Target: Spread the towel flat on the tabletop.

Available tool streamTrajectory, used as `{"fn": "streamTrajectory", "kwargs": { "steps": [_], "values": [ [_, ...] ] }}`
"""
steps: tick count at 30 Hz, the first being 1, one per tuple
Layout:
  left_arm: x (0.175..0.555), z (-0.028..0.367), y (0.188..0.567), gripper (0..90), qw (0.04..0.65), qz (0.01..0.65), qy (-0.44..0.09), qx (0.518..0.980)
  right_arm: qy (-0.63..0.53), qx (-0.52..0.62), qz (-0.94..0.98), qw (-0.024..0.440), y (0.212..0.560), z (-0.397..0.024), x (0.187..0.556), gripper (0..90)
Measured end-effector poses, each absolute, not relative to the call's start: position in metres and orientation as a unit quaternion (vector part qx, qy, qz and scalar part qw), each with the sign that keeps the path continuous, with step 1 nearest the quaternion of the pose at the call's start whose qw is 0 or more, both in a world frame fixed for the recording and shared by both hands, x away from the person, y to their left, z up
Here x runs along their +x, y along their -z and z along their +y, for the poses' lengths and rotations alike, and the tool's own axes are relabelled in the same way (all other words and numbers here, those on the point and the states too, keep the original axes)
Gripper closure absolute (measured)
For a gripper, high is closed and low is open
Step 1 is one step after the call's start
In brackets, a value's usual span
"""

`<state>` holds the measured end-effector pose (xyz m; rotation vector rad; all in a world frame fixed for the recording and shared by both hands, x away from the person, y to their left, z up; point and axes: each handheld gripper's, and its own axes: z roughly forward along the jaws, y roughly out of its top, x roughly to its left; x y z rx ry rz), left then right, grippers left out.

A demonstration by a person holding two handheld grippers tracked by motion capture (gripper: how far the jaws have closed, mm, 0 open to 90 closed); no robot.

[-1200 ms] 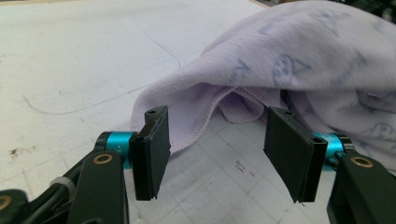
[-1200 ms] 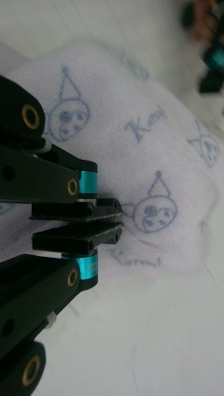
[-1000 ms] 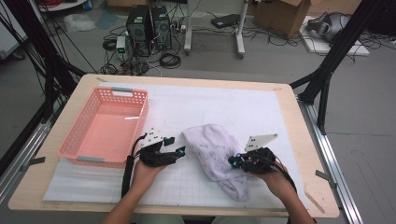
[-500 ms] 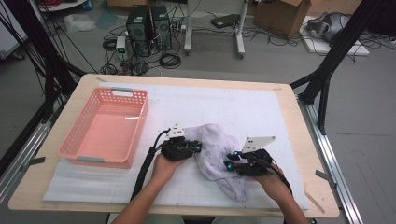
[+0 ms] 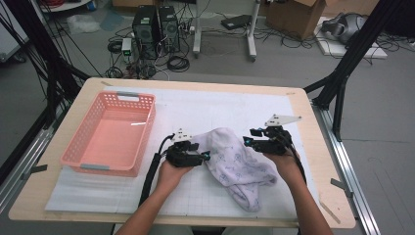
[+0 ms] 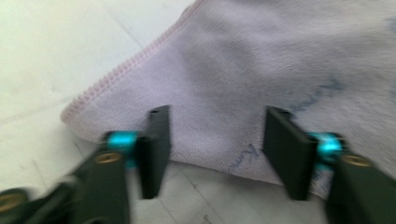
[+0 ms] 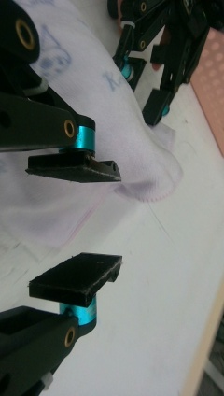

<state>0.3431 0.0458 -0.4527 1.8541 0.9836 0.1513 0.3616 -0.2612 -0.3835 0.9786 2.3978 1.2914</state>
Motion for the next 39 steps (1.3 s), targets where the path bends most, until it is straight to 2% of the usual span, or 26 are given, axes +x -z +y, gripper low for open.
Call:
{"fn": "streamTrajectory", "kwargs": {
  "steps": [3,8,10,12,14,15,17,21,22,23,24,28,33,35,39],
  "values": [
    [0.344,0.038,0.453,36.8,0.481,0.401,-0.067,0.776,-0.443,0.312,0.837,0.075,0.391,-0.244,0.368,46.0],
    [0.341,0.030,0.451,53.7,0.454,0.387,-0.094,0.797,-0.437,0.272,0.856,0.043,0.398,-0.218,0.362,46.1],
    [0.341,0.028,0.452,63.5,0.450,0.384,-0.101,0.800,-0.436,0.270,0.858,0.030,0.400,-0.214,0.362,46.9],
    [0.340,0.027,0.452,79.6,0.448,0.380,-0.103,0.803,-0.432,0.272,0.860,0.006,0.403,-0.209,0.363,52.1],
    [0.340,0.027,0.451,84.0,0.448,0.379,-0.103,0.803,-0.429,0.260,0.865,-0.019,0.405,-0.204,0.362,63.7],
    [0.340,0.028,0.451,84.5,0.449,0.379,-0.101,0.803,-0.429,0.254,0.867,-0.017,0.403,-0.203,0.361,70.2],
    [0.340,0.031,0.450,85.0,0.453,0.379,-0.102,0.800,-0.427,0.239,0.872,0.004,0.399,-0.203,0.358,77.4],
    [0.338,0.044,0.440,85.4,0.484,0.391,-0.129,0.772,-0.431,0.248,0.865,0.067,0.388,-0.214,0.356,78.4],
    [0.338,0.049,0.435,85.5,0.496,0.394,-0.137,0.762,-0.427,0.252,0.865,0.082,0.386,-0.217,0.356,81.9],
    [0.337,0.055,0.430,85.6,0.507,0.396,-0.146,0.751,-0.415,0.256,0.865,0.121,0.383,-0.222,0.355,82.8],
    [0.336,0.059,0.425,85.6,0.518,0.399,-0.155,0.740,-0.415,0.256,0.865,0.121,0.383,-0.222,0.355,82.8],
    [0.336,0.073,0.408,85.7,0.551,0.396,-0.183,0.712,-0.400,0.267,0.861,0.169,0.379,-0.227,0.354,84.8],
    [0.343,0.071,0.401,84.4,0.565,0.394,-0.192,0.699,-0.394,0.298,0.838,0.232,0.372,-0.229,0.367,85.7],
    [0.344,0.068,0.402,82.3,0.569,0.393,-0.197,0.696,-0.393,0.319,0.823,0.260,0.367,-0.234,0.377,85.6],
    [0.347,0.065,0.407,64.1,0.564,0.395,-0.185,0.701,-0.373,0.374,0.795,0.299,0.360,-0.252,0.401,85.7]
  ]
}}
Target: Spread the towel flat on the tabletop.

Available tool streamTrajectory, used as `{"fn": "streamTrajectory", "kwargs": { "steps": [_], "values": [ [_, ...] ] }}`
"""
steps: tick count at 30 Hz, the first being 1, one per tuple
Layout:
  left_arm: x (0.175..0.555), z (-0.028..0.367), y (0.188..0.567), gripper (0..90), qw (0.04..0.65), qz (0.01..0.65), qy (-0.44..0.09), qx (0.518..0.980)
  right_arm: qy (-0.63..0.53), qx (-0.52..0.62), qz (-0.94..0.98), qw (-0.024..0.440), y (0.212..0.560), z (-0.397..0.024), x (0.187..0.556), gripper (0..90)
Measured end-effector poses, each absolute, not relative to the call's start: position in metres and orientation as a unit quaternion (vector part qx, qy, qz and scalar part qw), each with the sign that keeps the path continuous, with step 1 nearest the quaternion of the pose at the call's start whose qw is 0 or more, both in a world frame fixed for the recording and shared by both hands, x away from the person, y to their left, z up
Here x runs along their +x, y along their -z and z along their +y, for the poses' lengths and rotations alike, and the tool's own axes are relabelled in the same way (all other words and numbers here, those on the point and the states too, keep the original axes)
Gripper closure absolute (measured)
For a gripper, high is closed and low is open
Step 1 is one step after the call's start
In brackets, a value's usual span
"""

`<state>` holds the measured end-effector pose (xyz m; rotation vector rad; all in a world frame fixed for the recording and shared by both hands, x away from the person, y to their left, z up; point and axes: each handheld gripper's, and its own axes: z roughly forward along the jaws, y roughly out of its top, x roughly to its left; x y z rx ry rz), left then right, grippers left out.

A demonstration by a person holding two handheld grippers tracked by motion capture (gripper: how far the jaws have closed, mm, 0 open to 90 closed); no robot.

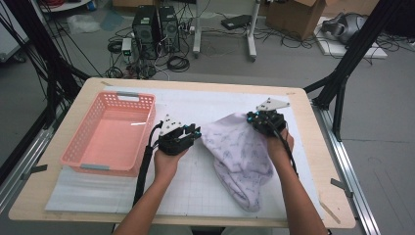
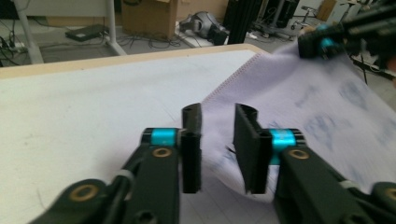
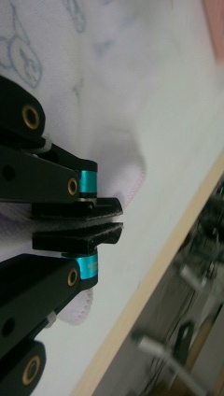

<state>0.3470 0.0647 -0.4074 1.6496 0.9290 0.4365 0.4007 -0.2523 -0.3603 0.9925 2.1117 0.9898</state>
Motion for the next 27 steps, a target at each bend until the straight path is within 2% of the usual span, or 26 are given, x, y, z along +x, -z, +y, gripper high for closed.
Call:
{"fn": "streamTrajectory", "kwargs": {
  "steps": [2,5,10,14,18,21,25,27],
  "values": [
    [0.348,0.062,0.411,55.4,0.562,0.399,-0.169,0.704,-0.352,0.402,0.783,0.319,0.360,-0.264,0.412,85.7],
    [0.349,0.058,0.416,49.7,0.557,0.399,-0.146,0.713,-0.312,0.436,0.765,0.358,0.364,-0.282,0.425,85.6],
    [0.349,0.045,0.427,47.3,0.546,0.381,-0.113,0.738,-0.263,0.519,0.710,0.397,0.372,-0.317,0.430,85.6],
    [0.352,0.032,0.435,46.8,0.535,0.373,-0.095,0.752,-0.283,0.522,0.720,0.358,0.376,-0.334,0.424,83.1],
    [0.358,0.017,0.438,43.6,0.532,0.377,-0.079,0.754,-0.328,0.516,0.726,0.316,0.376,-0.340,0.406,67.9],
    [0.365,0.007,0.437,43.3,0.534,0.377,-0.065,0.754,-0.355,0.497,0.730,0.305,0.373,-0.342,0.383,60.6],
    [0.371,-0.009,0.436,43.0,0.545,0.366,-0.047,0.753,-0.389,0.478,0.728,0.300,0.371,-0.343,0.346,57.5],
    [0.375,-0.022,0.440,40.0,0.534,0.365,-0.030,0.762,-0.396,0.470,0.729,0.302,0.374,-0.343,0.332,56.8]
  ]
}}
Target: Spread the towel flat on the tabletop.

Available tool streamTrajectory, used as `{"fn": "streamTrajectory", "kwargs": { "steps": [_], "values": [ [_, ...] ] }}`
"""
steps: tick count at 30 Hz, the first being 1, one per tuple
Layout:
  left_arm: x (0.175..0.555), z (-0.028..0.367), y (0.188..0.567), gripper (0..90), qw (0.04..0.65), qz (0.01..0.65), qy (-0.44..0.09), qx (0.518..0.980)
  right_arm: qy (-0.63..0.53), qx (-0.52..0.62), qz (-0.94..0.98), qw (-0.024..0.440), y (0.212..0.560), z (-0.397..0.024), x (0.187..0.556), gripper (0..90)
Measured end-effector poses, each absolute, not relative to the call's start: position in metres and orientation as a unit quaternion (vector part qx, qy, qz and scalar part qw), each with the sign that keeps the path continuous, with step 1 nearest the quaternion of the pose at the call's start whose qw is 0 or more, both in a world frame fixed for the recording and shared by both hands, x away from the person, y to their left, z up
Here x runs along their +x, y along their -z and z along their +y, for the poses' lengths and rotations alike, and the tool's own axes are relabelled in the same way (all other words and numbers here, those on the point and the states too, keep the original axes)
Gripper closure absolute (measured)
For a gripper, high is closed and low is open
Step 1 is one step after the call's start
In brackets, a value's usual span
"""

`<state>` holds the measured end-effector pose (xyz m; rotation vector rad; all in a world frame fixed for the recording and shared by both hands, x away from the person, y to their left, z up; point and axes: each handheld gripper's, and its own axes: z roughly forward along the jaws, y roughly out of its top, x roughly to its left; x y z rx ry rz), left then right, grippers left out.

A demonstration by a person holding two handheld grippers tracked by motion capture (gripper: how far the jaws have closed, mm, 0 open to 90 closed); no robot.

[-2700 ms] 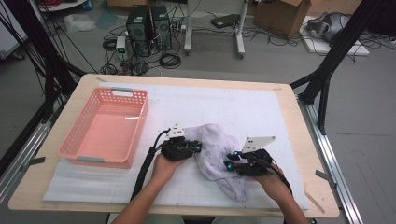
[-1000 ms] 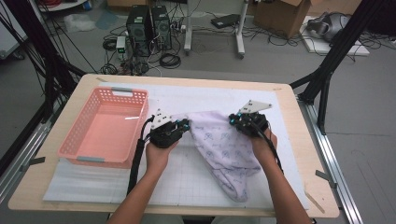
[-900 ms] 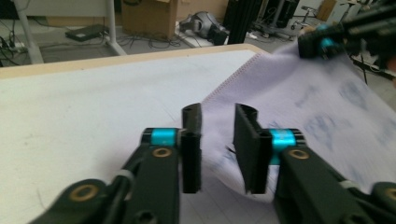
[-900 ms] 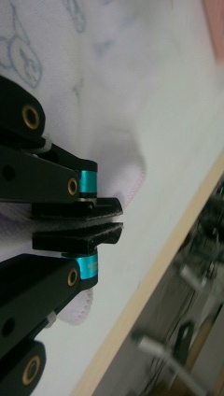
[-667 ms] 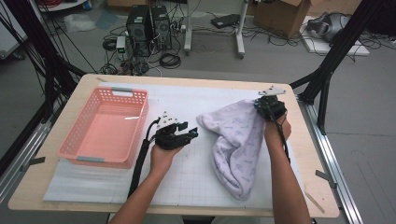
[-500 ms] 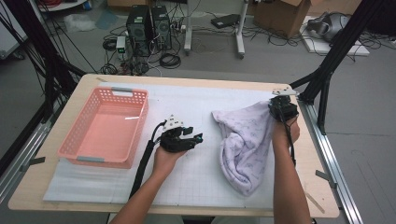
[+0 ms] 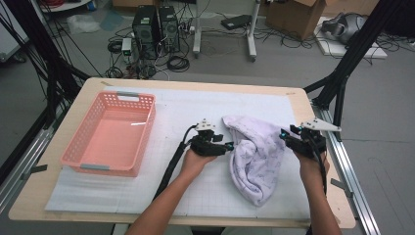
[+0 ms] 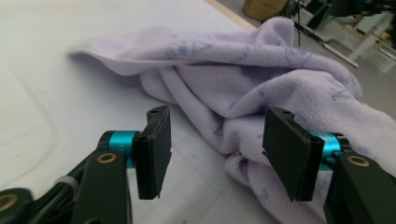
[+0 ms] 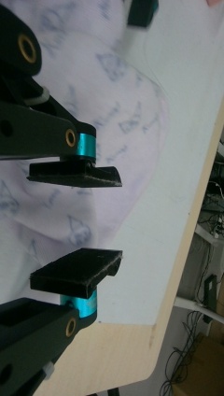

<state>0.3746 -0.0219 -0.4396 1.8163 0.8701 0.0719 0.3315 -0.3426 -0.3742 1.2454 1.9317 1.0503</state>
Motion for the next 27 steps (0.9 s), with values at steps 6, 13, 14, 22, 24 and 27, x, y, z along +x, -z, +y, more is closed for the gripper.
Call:
{"fn": "streamTrajectory", "kwargs": {
  "steps": [6,13,14,22,24,27],
  "values": [
    [0.370,-0.056,0.449,41.2,0.517,0.340,0.013,0.785,-0.390,0.475,0.739,0.275,0.399,-0.343,0.316,53.7],
    [0.358,-0.074,0.446,78.4,0.495,0.311,0.000,0.811,-0.396,0.485,0.736,0.257,0.409,-0.341,0.318,53.4],
    [0.358,-0.071,0.444,80.3,0.492,0.311,0.001,0.813,-0.399,0.484,0.735,0.258,0.409,-0.341,0.317,53.4],
    [0.328,0.005,0.434,85.8,0.476,0.317,-0.067,0.818,-0.405,0.480,0.736,0.251,0.409,-0.338,0.317,53.4],
    [0.320,0.021,0.434,85.9,0.466,0.316,-0.078,0.823,-0.404,0.477,0.740,0.249,0.409,-0.335,0.318,53.4],
    [0.305,0.050,0.432,85.8,0.459,0.326,-0.094,0.821,-0.403,0.467,0.746,0.249,0.408,-0.329,0.317,53.4]
  ]
}}
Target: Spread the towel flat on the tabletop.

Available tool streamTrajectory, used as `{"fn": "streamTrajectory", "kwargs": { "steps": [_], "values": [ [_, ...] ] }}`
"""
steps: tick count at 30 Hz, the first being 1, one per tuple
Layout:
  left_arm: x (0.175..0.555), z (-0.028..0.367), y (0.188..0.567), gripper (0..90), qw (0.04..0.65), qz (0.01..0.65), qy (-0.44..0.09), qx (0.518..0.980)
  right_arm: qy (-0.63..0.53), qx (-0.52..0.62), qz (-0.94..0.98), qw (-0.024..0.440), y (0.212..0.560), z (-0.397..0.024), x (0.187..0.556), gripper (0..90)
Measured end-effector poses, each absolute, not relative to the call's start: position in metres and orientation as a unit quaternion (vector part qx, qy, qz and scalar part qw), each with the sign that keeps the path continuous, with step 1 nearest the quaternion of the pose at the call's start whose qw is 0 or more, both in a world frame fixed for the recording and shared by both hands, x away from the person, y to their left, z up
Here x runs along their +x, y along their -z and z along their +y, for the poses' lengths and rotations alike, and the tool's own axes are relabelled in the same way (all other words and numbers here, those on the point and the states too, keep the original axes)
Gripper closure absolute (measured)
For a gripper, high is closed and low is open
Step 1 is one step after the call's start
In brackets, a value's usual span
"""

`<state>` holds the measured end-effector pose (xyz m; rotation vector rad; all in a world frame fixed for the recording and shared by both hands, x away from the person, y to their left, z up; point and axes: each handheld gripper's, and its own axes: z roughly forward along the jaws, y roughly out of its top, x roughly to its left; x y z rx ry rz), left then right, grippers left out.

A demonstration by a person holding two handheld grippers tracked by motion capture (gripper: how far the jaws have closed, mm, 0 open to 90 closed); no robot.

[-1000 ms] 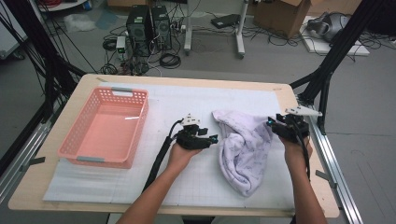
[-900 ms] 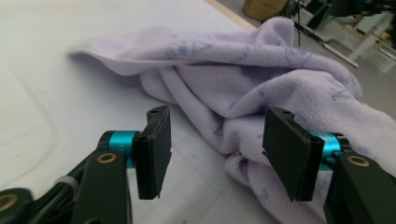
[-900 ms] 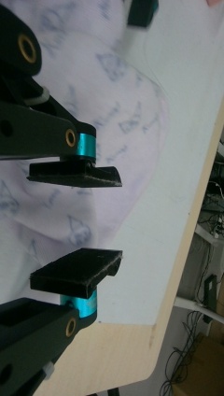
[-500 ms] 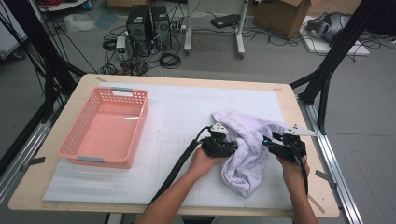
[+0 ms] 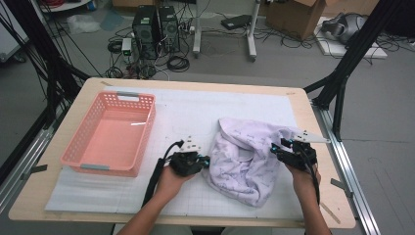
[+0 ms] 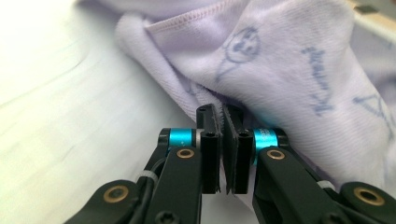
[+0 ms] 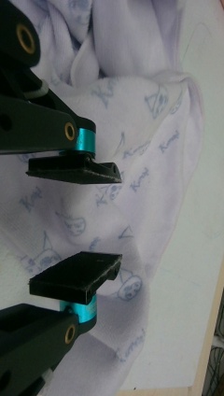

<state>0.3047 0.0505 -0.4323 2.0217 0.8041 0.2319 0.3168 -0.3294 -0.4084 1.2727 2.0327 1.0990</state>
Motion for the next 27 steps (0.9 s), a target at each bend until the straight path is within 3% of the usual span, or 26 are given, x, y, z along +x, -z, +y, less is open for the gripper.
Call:
{"fn": "streamTrajectory", "kwargs": {
  "steps": [9,10,13,15,18,24,27],
  "values": [
    [0.263,0.102,0.439,84.2,0.447,0.343,-0.088,0.821,-0.413,0.452,0.757,0.228,0.411,-0.320,0.319,50.2],
    [0.263,0.105,0.438,81.2,0.453,0.349,-0.082,0.816,-0.416,0.448,0.758,0.226,0.411,-0.318,0.319,48.6],
    [0.267,0.109,0.431,51.8,0.473,0.364,-0.083,0.798,-0.415,0.434,0.770,0.216,0.414,-0.310,0.321,47.2],
    [0.272,0.110,0.423,42.6,0.498,0.369,-0.087,0.780,-0.389,0.430,0.784,0.223,0.418,-0.305,0.324,47.2],
    [0.284,0.106,0.415,38.5,0.512,0.368,-0.089,0.771,-0.352,0.438,0.797,0.219,0.427,-0.303,0.331,48.7],
    [0.318,0.075,0.416,36.0,0.516,0.379,-0.069,0.765,-0.339,0.440,0.805,0.209,0.443,-0.306,0.336,60.8],
    [0.326,0.056,0.420,36.0,0.496,0.368,-0.060,0.784,-0.332,0.431,0.812,0.210,0.441,-0.305,0.333,79.1]
  ]
}}
